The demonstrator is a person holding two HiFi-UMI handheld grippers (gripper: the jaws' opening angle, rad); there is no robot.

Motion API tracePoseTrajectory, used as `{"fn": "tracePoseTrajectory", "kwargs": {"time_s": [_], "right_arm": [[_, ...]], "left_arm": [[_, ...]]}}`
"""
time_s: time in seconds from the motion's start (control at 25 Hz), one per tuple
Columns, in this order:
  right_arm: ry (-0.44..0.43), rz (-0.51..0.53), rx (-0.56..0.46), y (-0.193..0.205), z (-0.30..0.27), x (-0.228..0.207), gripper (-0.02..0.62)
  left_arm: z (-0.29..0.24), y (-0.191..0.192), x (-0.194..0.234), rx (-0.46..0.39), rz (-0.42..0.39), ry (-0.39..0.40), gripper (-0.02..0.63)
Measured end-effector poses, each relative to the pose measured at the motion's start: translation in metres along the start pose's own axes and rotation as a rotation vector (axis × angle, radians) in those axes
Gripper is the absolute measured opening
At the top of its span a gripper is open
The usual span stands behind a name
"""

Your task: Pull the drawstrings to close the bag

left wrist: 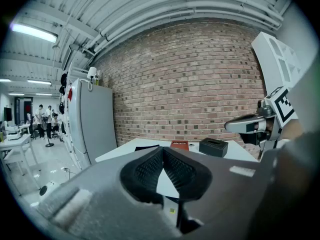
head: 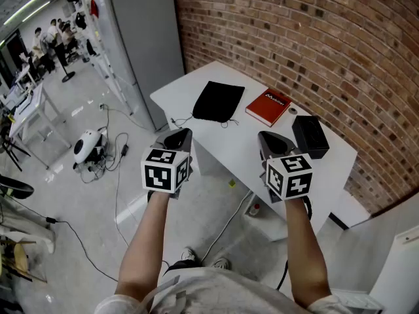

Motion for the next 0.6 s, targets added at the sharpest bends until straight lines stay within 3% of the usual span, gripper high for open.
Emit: {"fn": "tracePoseTrajectory", "kwargs": {"time_s": [0.36,0.44,0.6], "right_arm": [[0.025,0.000,0.001,0.005,-0.009,0.008,0.003],[0.028,-0.002,0.006,0.006,-0.012,0.009,0.014],[0.043,0.001,0.016,0.007,-0.022,0.016,0.034]], "left_arm": [[-0.002,0.002,0.008,-0.017,0.008,0.003,0.008],[-0.005,0.003,0.011,-0.018,0.014,0.013,0.042],[-0.009,0.006,0.022,-0.026,0.023,0.027,0.044]]}}
Point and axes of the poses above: the fingertips, and each gripper's own axes: z backward along the fingers, x to its left, y out of its underside, the point moved 3 cm from there along z, backward along the fingers, and after that the axes turned 11 degrees about x, right-handed, at the moved point
